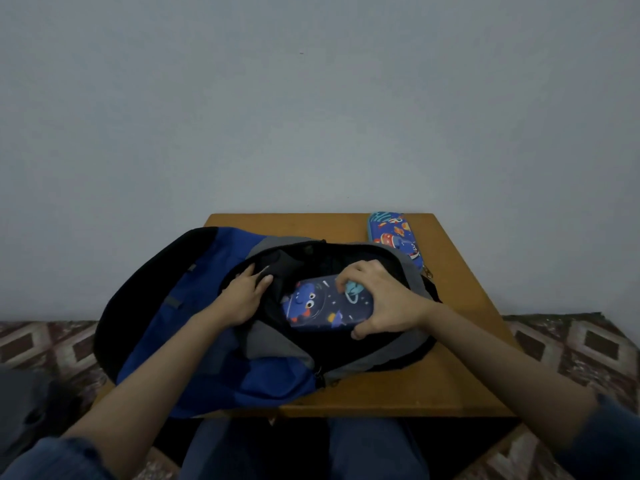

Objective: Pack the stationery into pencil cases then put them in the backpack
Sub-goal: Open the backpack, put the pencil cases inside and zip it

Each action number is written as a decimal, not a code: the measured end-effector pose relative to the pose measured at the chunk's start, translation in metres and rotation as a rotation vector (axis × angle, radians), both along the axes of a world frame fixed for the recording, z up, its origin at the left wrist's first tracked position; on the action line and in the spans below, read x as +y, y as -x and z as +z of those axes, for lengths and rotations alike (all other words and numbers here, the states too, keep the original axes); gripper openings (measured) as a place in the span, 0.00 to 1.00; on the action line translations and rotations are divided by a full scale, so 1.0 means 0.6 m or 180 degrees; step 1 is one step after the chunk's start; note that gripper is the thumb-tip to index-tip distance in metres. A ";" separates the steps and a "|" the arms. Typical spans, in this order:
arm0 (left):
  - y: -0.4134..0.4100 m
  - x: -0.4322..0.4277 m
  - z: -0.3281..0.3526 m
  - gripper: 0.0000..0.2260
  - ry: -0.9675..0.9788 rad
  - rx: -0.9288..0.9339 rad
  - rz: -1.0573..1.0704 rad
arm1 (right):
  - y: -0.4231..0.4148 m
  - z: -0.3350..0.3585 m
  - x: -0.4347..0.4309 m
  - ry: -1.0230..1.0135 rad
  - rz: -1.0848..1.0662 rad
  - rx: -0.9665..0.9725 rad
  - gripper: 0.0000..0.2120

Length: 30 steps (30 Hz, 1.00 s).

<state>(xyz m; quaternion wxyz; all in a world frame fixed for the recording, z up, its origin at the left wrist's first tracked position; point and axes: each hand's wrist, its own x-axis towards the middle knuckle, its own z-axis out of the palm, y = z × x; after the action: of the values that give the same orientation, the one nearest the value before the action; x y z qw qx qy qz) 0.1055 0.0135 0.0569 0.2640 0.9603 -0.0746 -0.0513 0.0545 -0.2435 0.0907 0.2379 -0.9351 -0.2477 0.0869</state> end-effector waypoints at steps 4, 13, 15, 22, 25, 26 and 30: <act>-0.004 0.001 0.005 0.20 -0.0253 -0.0358 0.0101 | -0.018 -0.013 0.036 -0.0132 0.0088 -0.0026 0.29; 0.005 0.020 -0.005 0.23 -0.0852 -0.1570 0.0238 | -0.017 -0.041 0.047 -0.0018 0.0155 0.0022 0.34; 0.001 0.020 -0.018 0.28 -0.0657 -0.0843 0.0322 | -0.017 -0.044 0.044 0.0292 0.0135 0.0090 0.34; 0.001 0.002 -0.032 0.27 -0.0731 0.0073 0.0327 | -0.023 -0.057 0.032 0.0540 0.0117 0.0367 0.32; -0.001 0.003 -0.032 0.26 -0.0826 0.0386 0.0288 | -0.023 -0.031 0.022 -0.0341 -0.0258 0.0348 0.19; -0.001 0.003 -0.034 0.25 -0.0882 0.0488 0.0264 | -0.030 -0.021 0.014 -0.0665 -0.0560 0.0140 0.14; -0.004 -0.001 -0.041 0.25 -0.1021 0.0648 0.0194 | -0.100 -0.020 -0.058 -0.0634 -0.2244 -0.0606 0.11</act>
<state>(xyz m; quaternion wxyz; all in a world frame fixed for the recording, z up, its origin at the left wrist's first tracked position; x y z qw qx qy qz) 0.1077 0.0127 0.0320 0.1151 0.9817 -0.0093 -0.1515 0.1146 -0.2781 0.0790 0.3190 -0.9391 0.0611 -0.1121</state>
